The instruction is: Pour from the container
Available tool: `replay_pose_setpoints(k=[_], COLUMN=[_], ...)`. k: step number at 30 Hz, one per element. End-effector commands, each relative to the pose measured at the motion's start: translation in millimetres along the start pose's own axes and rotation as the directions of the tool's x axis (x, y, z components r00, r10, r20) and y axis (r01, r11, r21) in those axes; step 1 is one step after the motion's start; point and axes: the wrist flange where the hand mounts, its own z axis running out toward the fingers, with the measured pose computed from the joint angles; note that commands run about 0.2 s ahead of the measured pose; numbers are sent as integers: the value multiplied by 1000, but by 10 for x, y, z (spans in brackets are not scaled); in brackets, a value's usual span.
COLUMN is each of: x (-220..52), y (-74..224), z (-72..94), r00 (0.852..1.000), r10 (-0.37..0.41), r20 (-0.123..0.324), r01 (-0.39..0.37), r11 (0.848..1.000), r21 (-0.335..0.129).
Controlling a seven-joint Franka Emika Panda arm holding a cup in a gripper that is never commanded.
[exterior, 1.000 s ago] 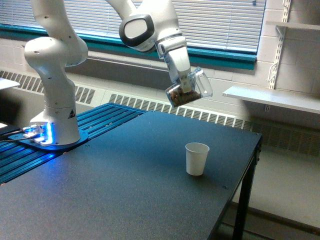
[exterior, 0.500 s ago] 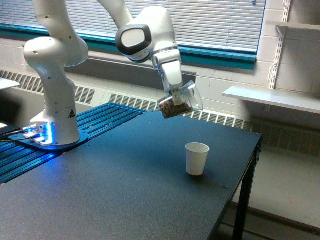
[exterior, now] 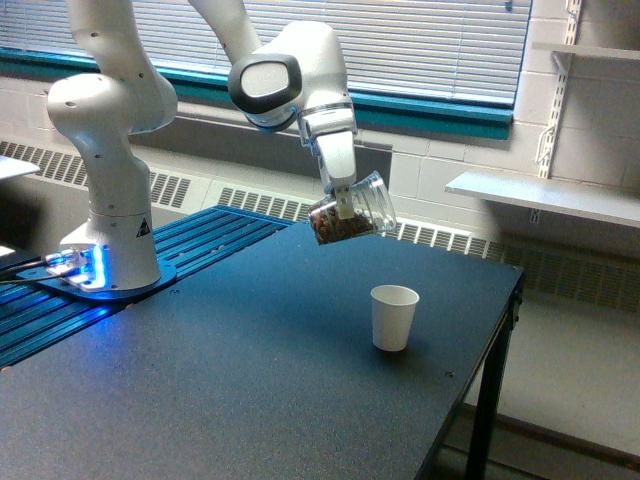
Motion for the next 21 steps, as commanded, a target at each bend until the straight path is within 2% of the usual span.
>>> replay_pose_setpoints(k=[1, 5, 21], x=[-36, -75, -52], y=[9, 3, -74], z=[21, 49, 122], r00=[999, 998, 996], r10=[48, 59, 78], r20=[9, 25, 37], r01=[-48, -58, -75], r11=[999, 998, 994], r21=[-20, -33, -80])
